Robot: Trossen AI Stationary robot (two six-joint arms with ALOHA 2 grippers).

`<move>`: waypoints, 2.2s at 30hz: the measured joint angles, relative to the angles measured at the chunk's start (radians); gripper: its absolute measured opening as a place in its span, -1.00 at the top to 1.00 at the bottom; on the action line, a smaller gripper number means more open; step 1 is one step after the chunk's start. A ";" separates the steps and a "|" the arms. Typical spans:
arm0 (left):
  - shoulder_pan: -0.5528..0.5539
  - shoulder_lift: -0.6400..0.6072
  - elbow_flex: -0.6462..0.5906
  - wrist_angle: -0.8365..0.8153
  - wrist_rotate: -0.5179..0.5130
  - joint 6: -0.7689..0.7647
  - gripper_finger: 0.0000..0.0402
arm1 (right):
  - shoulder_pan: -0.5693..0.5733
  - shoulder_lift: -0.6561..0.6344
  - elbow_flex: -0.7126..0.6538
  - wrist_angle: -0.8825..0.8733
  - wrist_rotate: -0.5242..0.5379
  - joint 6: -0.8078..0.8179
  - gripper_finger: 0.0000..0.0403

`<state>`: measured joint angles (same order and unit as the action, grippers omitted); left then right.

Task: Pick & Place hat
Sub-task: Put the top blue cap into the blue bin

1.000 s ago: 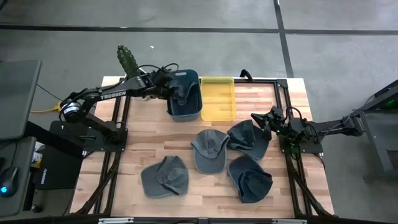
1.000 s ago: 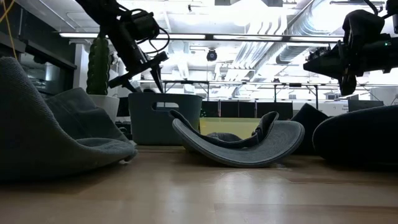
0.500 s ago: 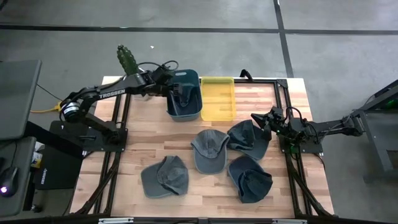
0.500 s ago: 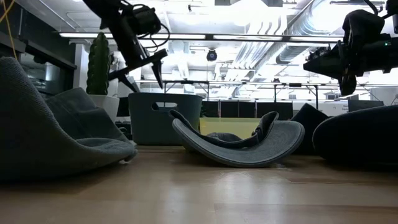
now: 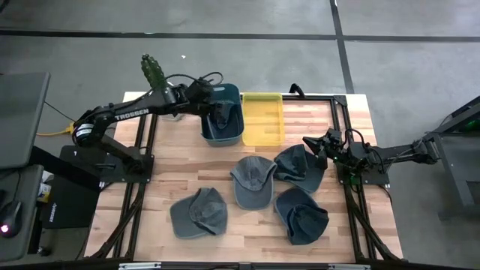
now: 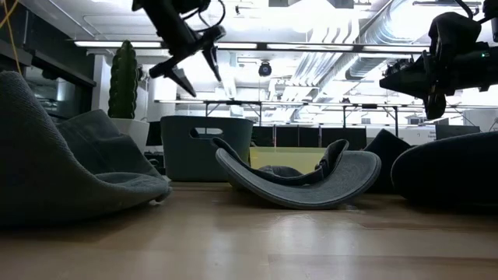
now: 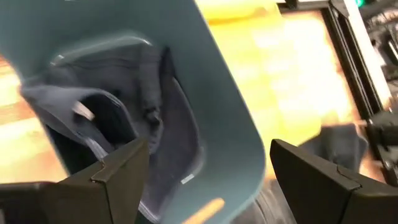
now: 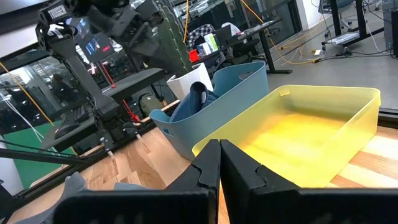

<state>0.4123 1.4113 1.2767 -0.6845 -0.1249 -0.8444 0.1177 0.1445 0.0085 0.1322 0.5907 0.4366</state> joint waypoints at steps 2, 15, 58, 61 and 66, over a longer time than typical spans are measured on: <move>-0.033 0.000 0.001 0.001 0.001 -0.023 -0.53 | 0.000 0.000 0.000 0.000 0.000 0.000 0.98; -0.266 0.000 0.001 0.001 -0.067 -0.158 -0.53 | 0.000 0.000 0.000 0.000 0.000 0.000 0.98; -0.570 -0.048 0.000 -0.071 -0.350 -0.118 -0.53 | 0.000 0.023 0.163 -0.255 -0.167 -0.021 0.78; -0.570 -0.056 -0.005 -0.080 -0.357 -0.119 -0.53 | 0.000 0.060 0.277 -0.441 -0.146 0.001 0.66; -0.570 -0.096 -0.073 -0.051 -0.340 -0.128 -0.53 | 0.000 0.157 0.462 -0.682 -0.112 0.008 0.44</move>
<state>-0.1576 1.3158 1.2034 -0.7350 -0.4653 -0.9727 0.1177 0.3019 0.4707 -0.5497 0.4789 0.4449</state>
